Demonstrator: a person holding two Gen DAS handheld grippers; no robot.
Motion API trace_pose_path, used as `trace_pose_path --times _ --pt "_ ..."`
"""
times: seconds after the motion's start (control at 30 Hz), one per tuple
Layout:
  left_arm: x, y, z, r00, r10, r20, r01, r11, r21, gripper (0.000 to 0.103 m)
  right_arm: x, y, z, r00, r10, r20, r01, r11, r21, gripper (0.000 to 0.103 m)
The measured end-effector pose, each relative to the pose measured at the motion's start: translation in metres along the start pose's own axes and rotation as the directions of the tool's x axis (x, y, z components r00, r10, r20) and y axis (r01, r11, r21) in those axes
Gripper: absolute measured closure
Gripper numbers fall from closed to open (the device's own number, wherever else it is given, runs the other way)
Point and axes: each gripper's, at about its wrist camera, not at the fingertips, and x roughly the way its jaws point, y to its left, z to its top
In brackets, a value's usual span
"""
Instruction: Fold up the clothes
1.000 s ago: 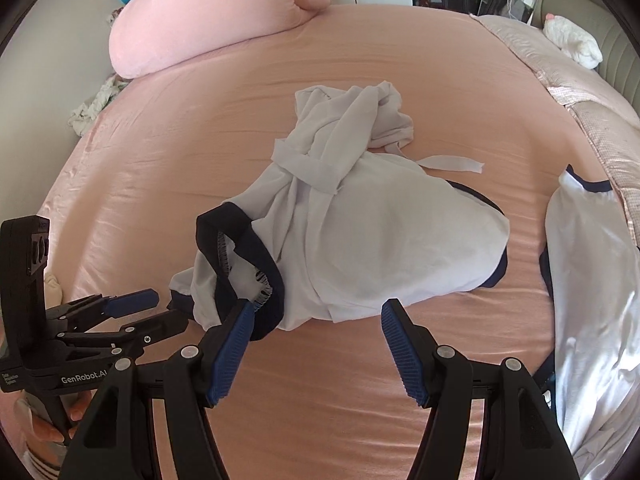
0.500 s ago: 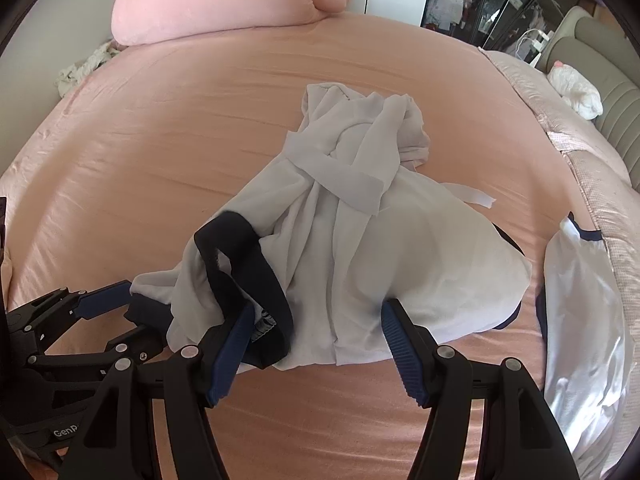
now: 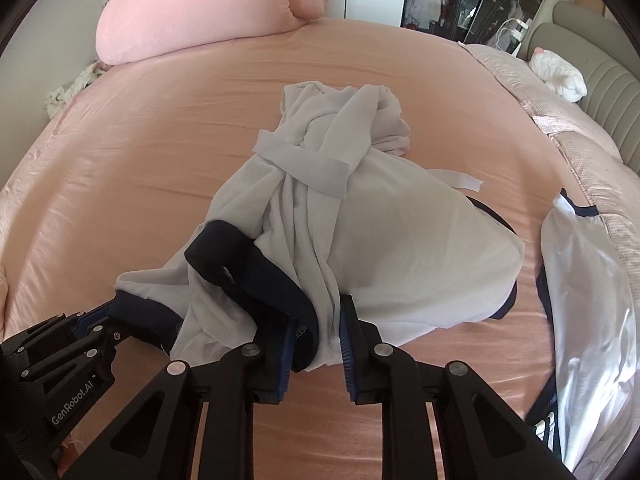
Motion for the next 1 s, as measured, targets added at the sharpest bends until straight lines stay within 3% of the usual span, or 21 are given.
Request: trace_pose_path --times 0.27,0.37,0.6,0.63,0.73,0.97,1.0 --pt "-0.012 0.009 0.019 0.998 0.045 0.041 -0.045 0.999 -0.004 0.093 -0.017 -0.033 0.003 0.991 -0.121 0.057 0.120 0.992 0.032 0.087" --pt "-0.012 0.015 0.028 0.999 0.030 0.039 -0.028 0.999 -0.041 0.093 -0.021 -0.048 0.002 0.988 -0.140 0.060 0.136 0.989 0.053 0.087" --pt "-0.018 0.022 0.037 0.997 0.061 0.038 -0.060 0.998 -0.027 0.093 -0.027 -0.096 0.005 0.983 -0.175 0.054 0.164 0.971 0.173 0.087" --pt "-0.019 0.028 0.038 1.000 0.000 0.016 0.001 0.996 -0.089 0.093 -0.028 -0.104 0.006 0.984 -0.170 0.052 0.157 0.968 0.198 0.087" --pt "-0.028 0.035 0.045 0.997 -0.064 0.037 0.069 0.986 -0.154 0.093 -0.033 -0.117 0.007 0.987 -0.155 0.048 0.138 0.957 0.254 0.087" --pt "-0.067 0.043 0.057 0.989 0.074 0.128 -0.060 0.993 -0.106 0.093 -0.040 -0.128 0.010 0.987 -0.151 0.057 0.129 0.950 0.286 0.087" --pt "-0.070 0.047 0.058 0.991 0.057 0.118 -0.044 0.993 -0.110 0.093 -0.040 -0.131 0.010 0.990 -0.134 0.051 0.113 0.948 0.296 0.087"
